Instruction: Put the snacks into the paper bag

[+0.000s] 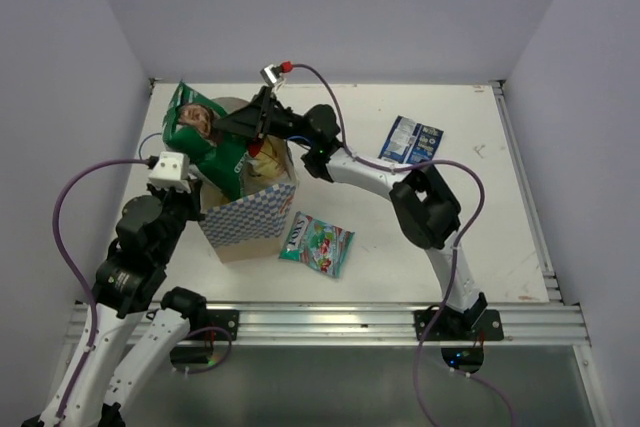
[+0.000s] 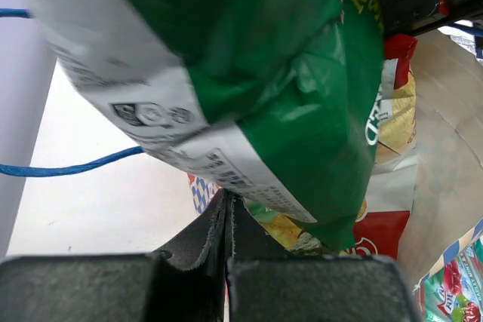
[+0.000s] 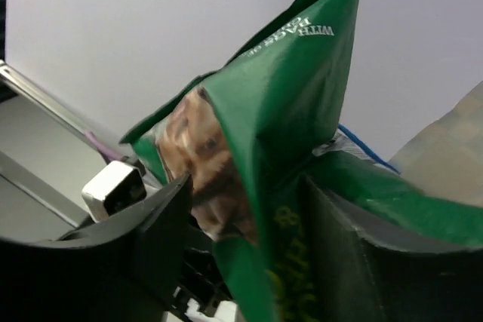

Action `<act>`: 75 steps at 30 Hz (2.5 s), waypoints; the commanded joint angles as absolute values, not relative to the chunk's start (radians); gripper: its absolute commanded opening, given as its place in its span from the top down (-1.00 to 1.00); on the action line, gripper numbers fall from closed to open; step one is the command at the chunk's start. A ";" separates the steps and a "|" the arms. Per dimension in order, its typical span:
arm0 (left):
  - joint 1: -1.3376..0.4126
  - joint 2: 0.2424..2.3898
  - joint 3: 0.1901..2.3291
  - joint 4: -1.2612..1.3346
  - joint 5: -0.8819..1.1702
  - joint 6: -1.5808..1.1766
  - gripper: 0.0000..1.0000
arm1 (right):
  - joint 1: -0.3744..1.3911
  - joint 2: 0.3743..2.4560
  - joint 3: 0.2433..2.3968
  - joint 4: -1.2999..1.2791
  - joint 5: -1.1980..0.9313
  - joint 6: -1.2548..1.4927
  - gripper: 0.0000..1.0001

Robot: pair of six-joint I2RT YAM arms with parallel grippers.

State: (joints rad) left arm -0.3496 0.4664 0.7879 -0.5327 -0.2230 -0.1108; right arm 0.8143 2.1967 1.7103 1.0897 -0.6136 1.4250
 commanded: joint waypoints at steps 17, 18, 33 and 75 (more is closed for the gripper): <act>-0.356 0.442 0.795 -0.485 -0.216 -0.097 1.00 | 0.749 1.600 1.999 -0.297 -0.339 0.364 -0.98; -0.356 0.445 0.795 -0.485 -0.213 -0.098 1.00 | 0.721 1.573 1.946 -0.333 -0.351 0.373 -0.98; -0.356 0.440 0.781 -0.468 -0.219 -0.095 1.00 | 0.735 1.286 1.105 -0.315 -0.143 0.377 -0.98; -0.356 0.456 0.770 -0.457 -0.193 -0.094 1.00 | 0.991 0.987 1.061 -0.385 0.414 0.267 1.00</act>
State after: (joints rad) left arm -0.3496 0.4557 0.7837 -0.5232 -0.2203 -0.1108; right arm 0.9874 1.1378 0.8593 -0.2756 0.2581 0.3382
